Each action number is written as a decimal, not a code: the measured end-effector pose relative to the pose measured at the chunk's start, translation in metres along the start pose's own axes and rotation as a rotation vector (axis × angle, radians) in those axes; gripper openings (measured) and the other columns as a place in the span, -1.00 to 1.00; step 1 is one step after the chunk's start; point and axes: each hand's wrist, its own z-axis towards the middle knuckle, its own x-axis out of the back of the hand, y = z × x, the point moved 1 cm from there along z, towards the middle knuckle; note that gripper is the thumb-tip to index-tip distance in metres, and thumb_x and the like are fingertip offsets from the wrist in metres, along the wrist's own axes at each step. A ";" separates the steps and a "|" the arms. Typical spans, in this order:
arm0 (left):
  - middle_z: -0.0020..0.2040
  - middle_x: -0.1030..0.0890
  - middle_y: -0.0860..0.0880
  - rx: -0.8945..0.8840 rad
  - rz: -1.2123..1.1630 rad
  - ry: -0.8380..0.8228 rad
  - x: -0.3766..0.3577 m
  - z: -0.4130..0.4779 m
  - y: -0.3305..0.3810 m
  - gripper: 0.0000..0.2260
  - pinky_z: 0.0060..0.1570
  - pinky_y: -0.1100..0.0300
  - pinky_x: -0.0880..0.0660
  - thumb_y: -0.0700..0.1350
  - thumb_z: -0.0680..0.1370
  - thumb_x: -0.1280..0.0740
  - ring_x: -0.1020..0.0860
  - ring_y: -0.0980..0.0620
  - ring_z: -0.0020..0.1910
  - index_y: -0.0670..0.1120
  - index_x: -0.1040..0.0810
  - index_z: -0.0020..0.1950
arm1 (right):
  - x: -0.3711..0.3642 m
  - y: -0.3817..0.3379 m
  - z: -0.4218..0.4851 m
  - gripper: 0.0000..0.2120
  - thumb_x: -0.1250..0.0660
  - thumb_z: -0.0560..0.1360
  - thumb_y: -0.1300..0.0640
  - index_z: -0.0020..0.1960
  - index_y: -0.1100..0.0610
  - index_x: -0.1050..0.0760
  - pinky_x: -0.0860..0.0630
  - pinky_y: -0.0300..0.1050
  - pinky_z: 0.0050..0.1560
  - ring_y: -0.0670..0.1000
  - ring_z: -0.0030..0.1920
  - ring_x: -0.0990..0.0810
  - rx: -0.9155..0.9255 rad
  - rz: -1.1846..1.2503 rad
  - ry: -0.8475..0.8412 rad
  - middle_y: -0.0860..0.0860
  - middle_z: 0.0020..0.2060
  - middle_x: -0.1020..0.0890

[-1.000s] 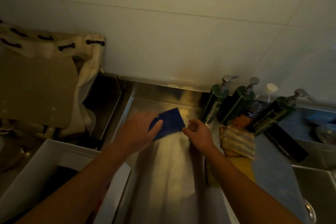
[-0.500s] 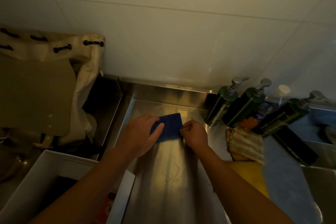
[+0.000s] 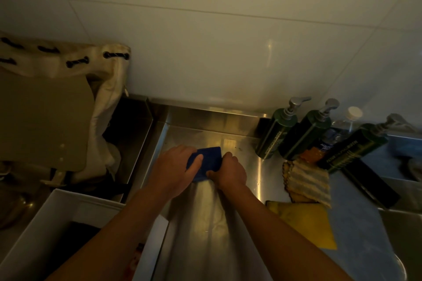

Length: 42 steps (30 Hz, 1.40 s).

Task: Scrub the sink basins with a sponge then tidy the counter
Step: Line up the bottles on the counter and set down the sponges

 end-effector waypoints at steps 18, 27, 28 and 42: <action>0.04 -0.58 0.10 -0.028 -0.019 -0.109 0.001 -0.001 0.023 -0.53 -0.07 0.25 -0.41 0.27 0.58 -0.03 -0.51 0.18 -0.05 0.03 -0.56 0.19 | 0.055 0.074 -0.021 -0.77 -0.50 0.44 0.12 -0.09 -0.06 -0.45 -0.61 0.00 -0.05 -0.01 -0.12 -0.64 -0.028 0.676 0.228 -0.01 -0.18 -0.64; 0.08 -0.59 0.05 -0.066 -0.031 -0.127 -0.017 -0.035 0.095 -0.46 0.05 0.09 -0.51 0.30 0.54 0.00 -0.54 0.11 0.00 0.01 -0.54 0.25 | 0.119 0.154 -0.079 -0.91 -0.40 0.53 0.26 0.00 0.16 -0.52 -0.60 -0.15 -0.21 -0.06 -0.23 -0.66 -0.010 0.833 0.241 0.07 -0.24 -0.67; 0.10 -0.60 0.02 -0.054 -0.042 -0.130 -0.023 -0.041 0.102 -0.43 0.07 0.06 -0.52 0.31 0.54 0.00 -0.56 0.08 0.02 -0.01 -0.54 0.27 | 0.124 0.168 -0.086 -0.92 -0.40 0.53 0.25 0.01 0.15 -0.54 -0.56 -0.22 -0.23 -0.12 -0.26 -0.65 -0.019 0.816 0.244 0.03 -0.26 -0.67; 0.23 -0.60 0.02 0.082 0.037 -0.169 -0.073 -0.127 0.182 -0.28 0.21 0.10 -0.46 0.41 0.51 0.08 -0.57 0.03 0.17 -0.02 -0.54 0.34 | 0.108 0.291 -0.132 -0.88 -0.49 0.41 0.14 -0.22 0.02 -0.56 -0.62 0.13 -0.07 0.04 -0.24 -0.66 -0.142 0.612 0.203 -0.03 -0.33 -0.67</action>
